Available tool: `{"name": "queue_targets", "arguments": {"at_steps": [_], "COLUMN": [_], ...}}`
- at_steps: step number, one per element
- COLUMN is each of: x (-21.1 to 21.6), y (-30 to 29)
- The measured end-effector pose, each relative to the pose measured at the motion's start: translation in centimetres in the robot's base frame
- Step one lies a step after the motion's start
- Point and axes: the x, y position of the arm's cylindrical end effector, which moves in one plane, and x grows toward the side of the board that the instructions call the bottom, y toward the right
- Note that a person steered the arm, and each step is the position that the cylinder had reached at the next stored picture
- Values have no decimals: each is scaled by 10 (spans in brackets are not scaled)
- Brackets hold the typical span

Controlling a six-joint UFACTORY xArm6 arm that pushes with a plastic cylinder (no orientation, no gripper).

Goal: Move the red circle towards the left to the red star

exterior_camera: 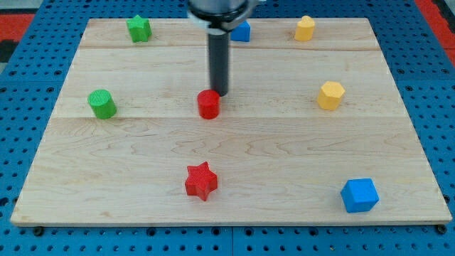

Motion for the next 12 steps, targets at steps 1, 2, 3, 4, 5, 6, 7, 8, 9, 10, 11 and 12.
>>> {"name": "queue_targets", "arguments": {"at_steps": [1, 2, 3, 4, 5, 6, 7, 8, 9, 10, 11, 12], "x": [32, 28, 15, 14, 14, 15, 15, 17, 40, 67, 83, 100], "y": [7, 19, 16, 10, 9, 34, 34, 34, 10, 5, -25, -53]}}
